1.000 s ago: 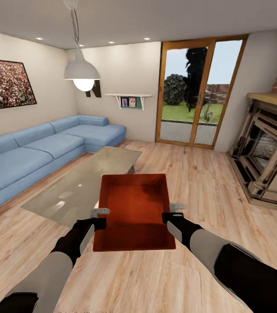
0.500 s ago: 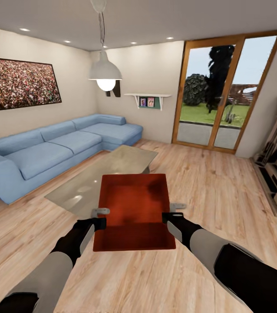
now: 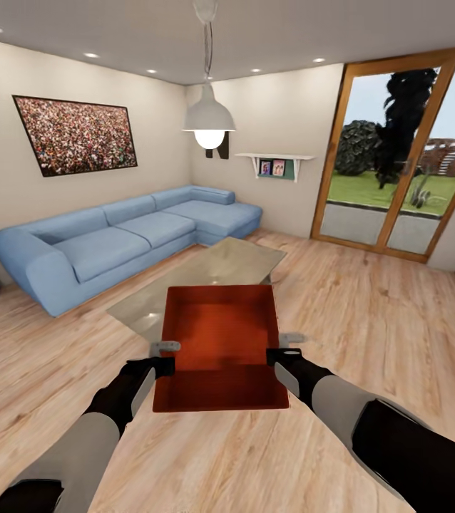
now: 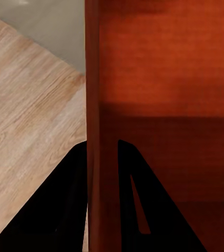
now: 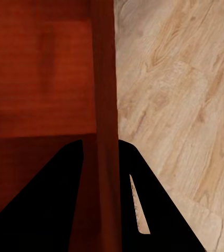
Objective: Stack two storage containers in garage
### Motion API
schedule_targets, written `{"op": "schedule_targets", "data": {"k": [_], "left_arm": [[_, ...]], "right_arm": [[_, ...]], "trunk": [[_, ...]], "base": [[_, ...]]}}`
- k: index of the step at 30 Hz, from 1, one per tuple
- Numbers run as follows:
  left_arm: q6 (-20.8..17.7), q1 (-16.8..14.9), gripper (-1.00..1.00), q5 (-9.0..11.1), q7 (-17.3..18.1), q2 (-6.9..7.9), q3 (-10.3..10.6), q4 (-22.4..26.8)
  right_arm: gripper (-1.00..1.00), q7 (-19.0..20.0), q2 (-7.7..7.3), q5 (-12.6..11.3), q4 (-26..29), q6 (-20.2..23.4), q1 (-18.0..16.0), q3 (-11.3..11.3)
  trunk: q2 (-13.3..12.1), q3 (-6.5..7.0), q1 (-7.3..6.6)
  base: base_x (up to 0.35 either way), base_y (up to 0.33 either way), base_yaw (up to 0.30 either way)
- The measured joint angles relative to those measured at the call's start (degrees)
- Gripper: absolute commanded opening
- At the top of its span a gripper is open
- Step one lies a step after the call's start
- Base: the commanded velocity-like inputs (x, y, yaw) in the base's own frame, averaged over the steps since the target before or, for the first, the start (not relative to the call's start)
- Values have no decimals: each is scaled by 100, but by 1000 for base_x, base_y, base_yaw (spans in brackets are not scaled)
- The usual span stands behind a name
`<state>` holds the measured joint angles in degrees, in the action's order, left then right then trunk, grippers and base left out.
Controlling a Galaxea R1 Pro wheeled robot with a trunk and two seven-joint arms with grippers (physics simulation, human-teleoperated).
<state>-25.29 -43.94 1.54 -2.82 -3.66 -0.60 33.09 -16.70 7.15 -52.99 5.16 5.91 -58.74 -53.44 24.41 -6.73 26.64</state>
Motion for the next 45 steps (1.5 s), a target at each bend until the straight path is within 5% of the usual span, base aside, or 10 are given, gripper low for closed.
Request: {"op": "schedule_targets", "data": {"k": [45], "left_arm": [[0, 0, -100, 7, 1, 5, 7, 2]], "right_arm": [[-100, -4, 2, -3, 1, -3, 0, -1]], "trunk": [[0, 0, 0]], "base": [[0, 0, 271]]}}
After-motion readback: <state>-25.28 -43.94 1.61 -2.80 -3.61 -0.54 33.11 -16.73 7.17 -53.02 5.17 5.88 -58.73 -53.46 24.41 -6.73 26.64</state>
